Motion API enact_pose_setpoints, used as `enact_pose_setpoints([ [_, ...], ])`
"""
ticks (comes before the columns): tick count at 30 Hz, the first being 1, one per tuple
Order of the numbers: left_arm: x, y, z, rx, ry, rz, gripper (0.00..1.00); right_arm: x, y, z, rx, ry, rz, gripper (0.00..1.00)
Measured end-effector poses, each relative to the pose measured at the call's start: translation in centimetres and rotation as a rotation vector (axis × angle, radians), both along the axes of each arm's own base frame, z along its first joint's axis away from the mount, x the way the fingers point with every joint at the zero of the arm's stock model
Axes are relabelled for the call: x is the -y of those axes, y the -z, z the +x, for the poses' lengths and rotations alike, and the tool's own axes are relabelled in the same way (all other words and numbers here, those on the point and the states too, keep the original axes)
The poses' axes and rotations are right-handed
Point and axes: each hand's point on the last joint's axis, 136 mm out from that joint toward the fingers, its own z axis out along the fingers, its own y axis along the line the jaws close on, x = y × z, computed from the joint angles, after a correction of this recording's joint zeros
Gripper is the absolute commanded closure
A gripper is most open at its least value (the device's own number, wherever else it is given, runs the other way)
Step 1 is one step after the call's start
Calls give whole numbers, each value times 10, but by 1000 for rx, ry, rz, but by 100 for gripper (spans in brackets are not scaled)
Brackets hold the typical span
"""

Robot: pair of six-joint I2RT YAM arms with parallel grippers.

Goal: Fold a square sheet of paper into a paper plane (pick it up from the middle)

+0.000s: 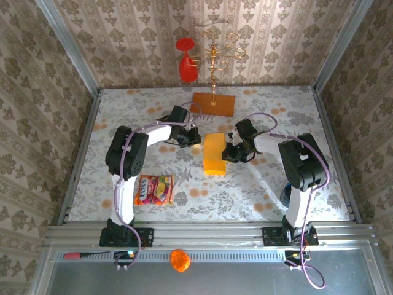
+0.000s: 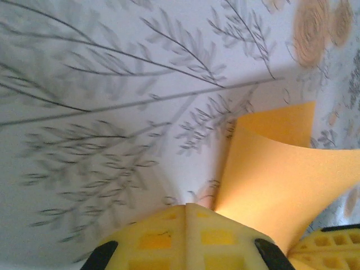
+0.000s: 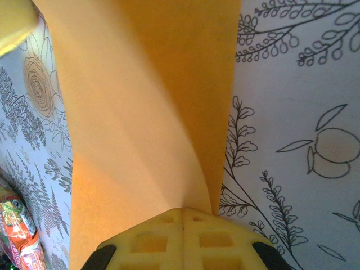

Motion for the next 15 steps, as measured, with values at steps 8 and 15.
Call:
enact_pose_setpoints([
  [8, 49, -24, -20, 101, 84, -54, 100, 0, 0, 0, 0, 0, 0, 98],
  [15, 69, -12, -21, 80, 105, -73, 100, 0, 0, 0, 0, 0, 0, 98],
])
